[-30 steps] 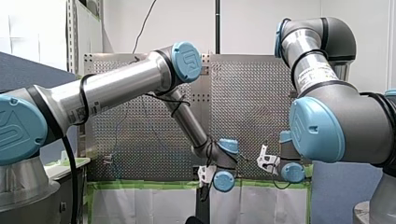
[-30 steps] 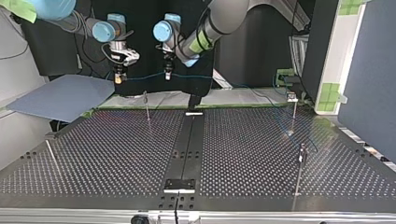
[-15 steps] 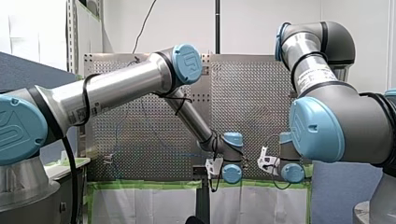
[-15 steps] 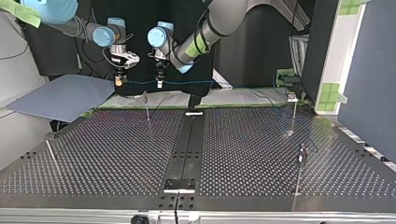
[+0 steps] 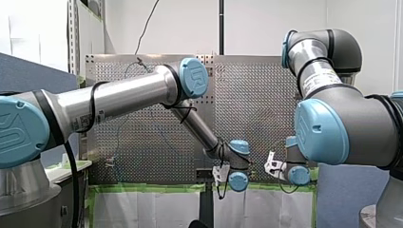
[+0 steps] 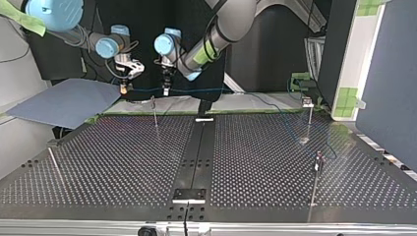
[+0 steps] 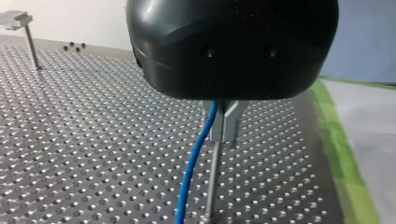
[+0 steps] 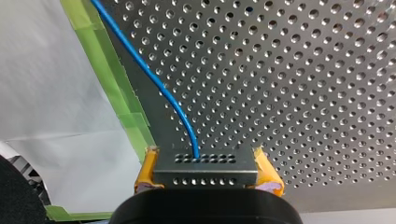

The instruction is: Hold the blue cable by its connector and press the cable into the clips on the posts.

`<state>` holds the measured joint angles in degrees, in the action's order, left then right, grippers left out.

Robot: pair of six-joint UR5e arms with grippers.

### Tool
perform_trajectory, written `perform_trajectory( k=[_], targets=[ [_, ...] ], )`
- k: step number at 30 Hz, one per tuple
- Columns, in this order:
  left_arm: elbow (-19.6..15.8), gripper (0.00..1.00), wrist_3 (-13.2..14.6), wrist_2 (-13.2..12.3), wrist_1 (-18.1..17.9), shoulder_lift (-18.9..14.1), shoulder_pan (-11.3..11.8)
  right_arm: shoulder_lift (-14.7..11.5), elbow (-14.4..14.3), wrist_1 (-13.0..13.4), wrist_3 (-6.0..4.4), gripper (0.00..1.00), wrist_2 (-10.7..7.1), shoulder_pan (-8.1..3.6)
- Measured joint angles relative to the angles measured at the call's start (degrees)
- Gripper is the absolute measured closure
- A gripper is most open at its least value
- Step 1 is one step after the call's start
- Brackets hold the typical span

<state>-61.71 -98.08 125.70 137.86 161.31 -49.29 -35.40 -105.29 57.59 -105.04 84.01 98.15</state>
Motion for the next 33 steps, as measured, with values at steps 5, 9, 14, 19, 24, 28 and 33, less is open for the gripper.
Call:
perform_trajectory(
  k=[5, 9, 14, 19, 24, 28, 33],
  targets=[
    [1.2, 1.00, 0.1, 0.4, 0.0, 0.0, 0.2, 0.0, 1.6, -1.8, 0.05, 1.00, -0.27, -0.26],
    [1.6, 1.00, 0.3, 0.7, 0.4, 0.0, 0.4, 0.0, 2.6, -2.5, 0.07, 1.00, -0.70, -0.43],
    [1.8, 1.00, 1.3, 1.4, 1.5, 0.1, 0.3, 0.0, 3.6, -3.0, -0.01, 1.00, -1.53, -0.68],
    [1.8, 1.00, 2.3, 1.7, 2.7, 0.1, 0.3, 0.0, 4.3, -3.1, 0.34, 1.00, -3.59, -0.85],
    [1.8, 1.00, 3.0, 1.7, 3.2, 0.0, 0.0, 0.0, 4.5, -3.1, 1.68, 1.00, -4.51, -1.14],
    [1.8, 1.00, 3.4, 1.7, 3.3, 0.0, 0.1, 0.0, 4.5, -3.0, 2.83, 1.00, -4.89, -1.30],
    [1.7, 1.00, 3.9, 1.4, 3.3, 0.1, 0.6, 0.0, 4.5, -2.2, 2.60, 1.00, -6.01, -1.75]
  ],
)
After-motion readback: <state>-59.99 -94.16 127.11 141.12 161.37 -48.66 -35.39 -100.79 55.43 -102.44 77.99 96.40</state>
